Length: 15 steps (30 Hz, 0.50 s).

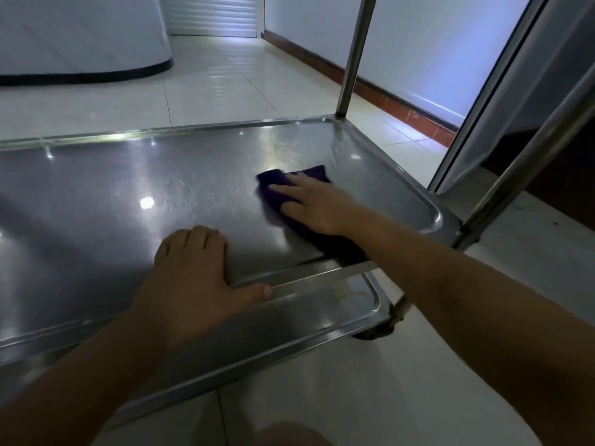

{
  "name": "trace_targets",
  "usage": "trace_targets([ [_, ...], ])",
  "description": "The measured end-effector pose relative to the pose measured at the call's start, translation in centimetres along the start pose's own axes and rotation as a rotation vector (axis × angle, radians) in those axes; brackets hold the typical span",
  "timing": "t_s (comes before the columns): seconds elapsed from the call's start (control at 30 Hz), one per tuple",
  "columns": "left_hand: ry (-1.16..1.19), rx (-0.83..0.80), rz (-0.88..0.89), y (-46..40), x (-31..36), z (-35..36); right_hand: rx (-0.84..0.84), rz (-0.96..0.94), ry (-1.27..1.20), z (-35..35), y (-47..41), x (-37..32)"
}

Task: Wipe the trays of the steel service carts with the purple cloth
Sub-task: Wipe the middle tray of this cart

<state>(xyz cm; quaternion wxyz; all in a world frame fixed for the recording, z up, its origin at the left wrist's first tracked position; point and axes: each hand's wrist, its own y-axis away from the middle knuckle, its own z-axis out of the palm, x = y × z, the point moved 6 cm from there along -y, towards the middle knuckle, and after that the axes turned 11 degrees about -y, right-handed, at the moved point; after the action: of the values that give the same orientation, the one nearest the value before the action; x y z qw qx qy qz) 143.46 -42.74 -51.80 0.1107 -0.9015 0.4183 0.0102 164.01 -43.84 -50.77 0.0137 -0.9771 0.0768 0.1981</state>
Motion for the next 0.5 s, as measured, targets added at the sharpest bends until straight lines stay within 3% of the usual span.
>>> trace_targets([
  [0.23,0.014,-0.019,-0.006,0.2,0.1,-0.2,0.083,0.438,0.07,-6.6,5.5,12.6],
  [0.43,-0.022,-0.007,-0.027,0.3,0.5,0.0,0.023,0.512,0.072,-4.4,7.8,11.0],
  [0.5,-0.012,0.003,-0.028,0.4,0.6,0.0,0.013,0.451,0.096,-3.1,7.9,8.3],
])
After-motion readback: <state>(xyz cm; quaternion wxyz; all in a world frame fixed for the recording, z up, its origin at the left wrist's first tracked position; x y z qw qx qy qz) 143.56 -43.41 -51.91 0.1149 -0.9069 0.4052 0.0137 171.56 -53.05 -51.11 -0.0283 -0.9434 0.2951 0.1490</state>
